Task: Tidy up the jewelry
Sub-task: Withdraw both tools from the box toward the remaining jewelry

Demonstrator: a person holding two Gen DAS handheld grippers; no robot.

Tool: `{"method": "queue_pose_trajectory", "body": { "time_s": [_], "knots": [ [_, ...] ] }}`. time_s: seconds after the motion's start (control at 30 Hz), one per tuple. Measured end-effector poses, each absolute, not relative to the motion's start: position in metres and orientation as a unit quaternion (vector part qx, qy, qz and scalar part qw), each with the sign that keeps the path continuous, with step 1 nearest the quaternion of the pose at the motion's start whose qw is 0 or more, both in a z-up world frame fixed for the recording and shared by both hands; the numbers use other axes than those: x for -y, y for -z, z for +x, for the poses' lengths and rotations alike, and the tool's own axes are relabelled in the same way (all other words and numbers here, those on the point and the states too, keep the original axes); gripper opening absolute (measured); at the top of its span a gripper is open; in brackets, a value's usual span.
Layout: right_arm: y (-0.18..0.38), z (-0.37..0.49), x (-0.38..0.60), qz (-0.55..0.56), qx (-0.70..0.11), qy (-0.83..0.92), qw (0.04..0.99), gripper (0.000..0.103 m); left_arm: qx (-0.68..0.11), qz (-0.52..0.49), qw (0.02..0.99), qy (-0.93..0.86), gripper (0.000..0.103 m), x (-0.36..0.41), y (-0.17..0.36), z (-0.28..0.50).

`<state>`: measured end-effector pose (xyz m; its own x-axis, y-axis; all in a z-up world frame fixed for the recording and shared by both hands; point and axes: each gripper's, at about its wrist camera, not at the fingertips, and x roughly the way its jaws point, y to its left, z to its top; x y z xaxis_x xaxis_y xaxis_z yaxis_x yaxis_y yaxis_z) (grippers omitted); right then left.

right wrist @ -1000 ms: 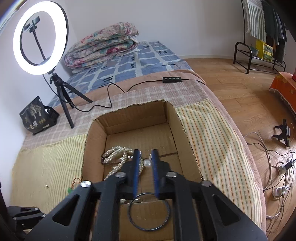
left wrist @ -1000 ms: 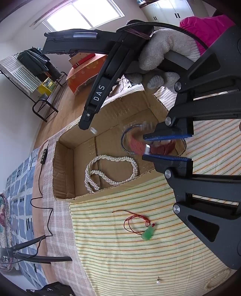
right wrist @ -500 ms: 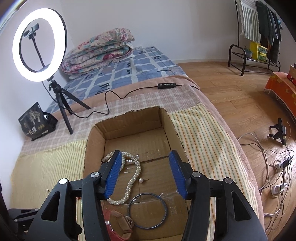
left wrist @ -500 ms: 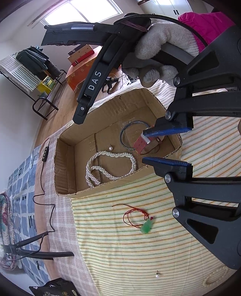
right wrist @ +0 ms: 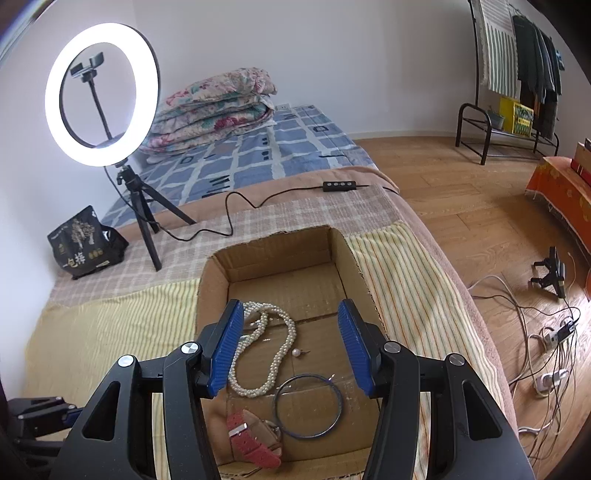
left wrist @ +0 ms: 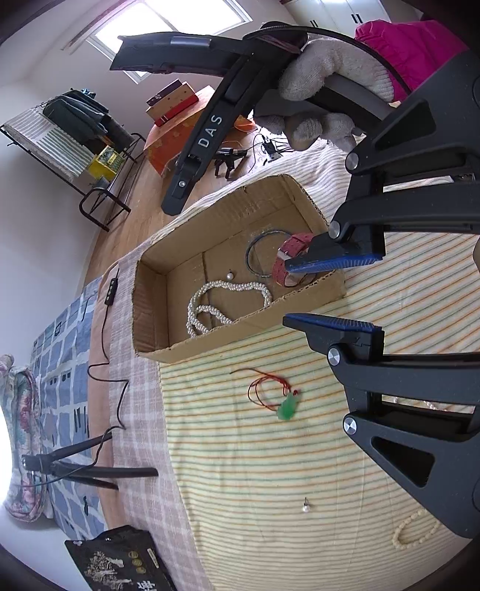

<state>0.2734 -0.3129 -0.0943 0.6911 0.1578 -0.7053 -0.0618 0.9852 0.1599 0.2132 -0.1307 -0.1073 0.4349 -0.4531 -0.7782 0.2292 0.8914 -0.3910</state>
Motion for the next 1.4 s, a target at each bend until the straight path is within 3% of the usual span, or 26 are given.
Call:
{"method": "queue_pose_trajectory", "body": {
  "time_s": [0.8, 1.33, 1.4],
  "knots": [
    [0.046, 0.195, 0.252, 0.019, -0.355, -0.161, 0.921, 0.052, -0.447, -0.148, 0.877, 0.095, 0.021, -0.032, 0.062, 0.164],
    [0.137, 0.117, 0.155, -0.060, -0.446, -0.283, 0.847, 0.052, -0.508, -0.169, 0.844, 0.043, 0.021, -0.102, 0.140, 0.125],
    [0.153, 0.110, 0.141, -0.082, -0.463, -0.292, 0.833, 0.059, -0.523, -0.174, 0.834, 0.040, 0.021, -0.106, 0.154, 0.124]
  ]
}}
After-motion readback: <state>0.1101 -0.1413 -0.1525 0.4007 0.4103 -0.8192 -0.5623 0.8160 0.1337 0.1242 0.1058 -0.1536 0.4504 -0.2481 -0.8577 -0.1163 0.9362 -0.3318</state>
